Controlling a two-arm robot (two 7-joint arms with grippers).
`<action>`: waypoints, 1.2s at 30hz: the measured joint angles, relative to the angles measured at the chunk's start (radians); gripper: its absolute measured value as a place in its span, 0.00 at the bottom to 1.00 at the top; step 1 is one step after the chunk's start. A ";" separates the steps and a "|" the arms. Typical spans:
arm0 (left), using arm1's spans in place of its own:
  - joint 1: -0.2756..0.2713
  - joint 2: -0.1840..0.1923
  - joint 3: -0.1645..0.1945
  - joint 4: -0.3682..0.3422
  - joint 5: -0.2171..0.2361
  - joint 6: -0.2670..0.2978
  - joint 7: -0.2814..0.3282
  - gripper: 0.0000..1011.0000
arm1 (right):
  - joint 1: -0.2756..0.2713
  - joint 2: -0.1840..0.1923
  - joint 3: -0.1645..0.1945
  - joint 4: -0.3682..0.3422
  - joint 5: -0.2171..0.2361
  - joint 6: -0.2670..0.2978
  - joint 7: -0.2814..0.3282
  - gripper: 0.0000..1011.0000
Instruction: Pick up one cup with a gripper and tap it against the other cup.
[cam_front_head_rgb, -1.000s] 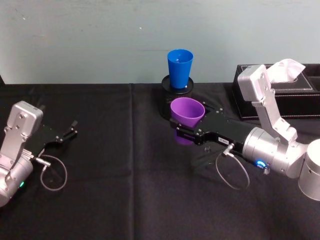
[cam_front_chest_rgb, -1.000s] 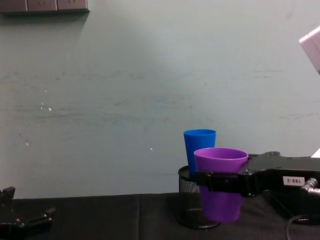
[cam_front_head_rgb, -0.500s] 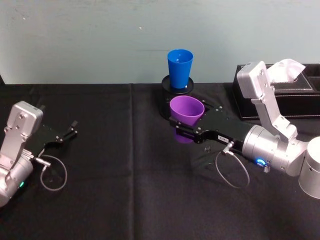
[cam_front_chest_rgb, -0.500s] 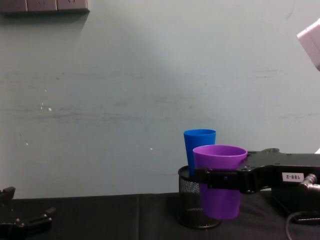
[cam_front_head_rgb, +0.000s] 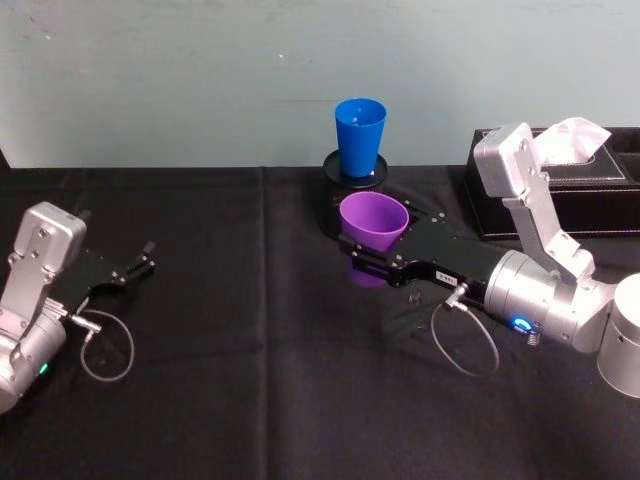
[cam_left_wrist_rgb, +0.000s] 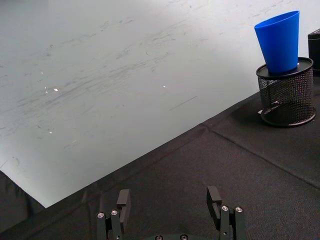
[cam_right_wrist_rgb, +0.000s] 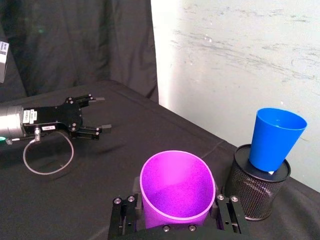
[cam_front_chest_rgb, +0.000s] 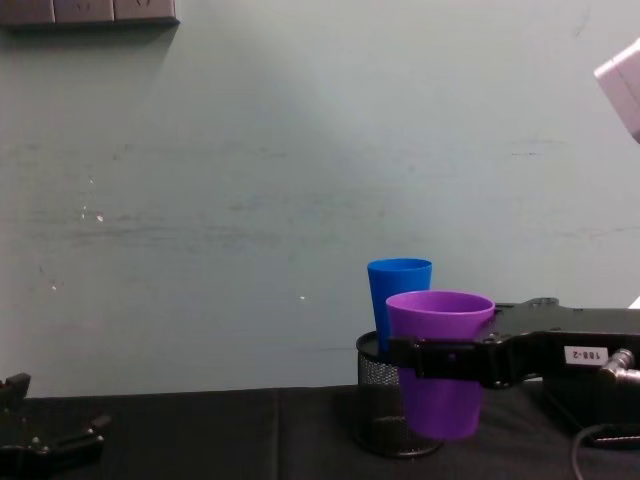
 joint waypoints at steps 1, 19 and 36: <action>0.000 0.000 0.000 0.000 0.000 0.000 0.000 0.99 | 0.000 0.000 0.000 0.000 0.000 0.000 0.000 0.72; 0.000 0.000 0.000 0.000 0.000 0.000 0.000 0.99 | 0.000 -0.001 0.001 0.001 -0.001 -0.001 0.001 0.72; 0.000 0.000 0.000 0.000 0.000 0.000 0.000 0.99 | 0.000 -0.001 0.000 0.001 -0.001 -0.001 0.001 0.72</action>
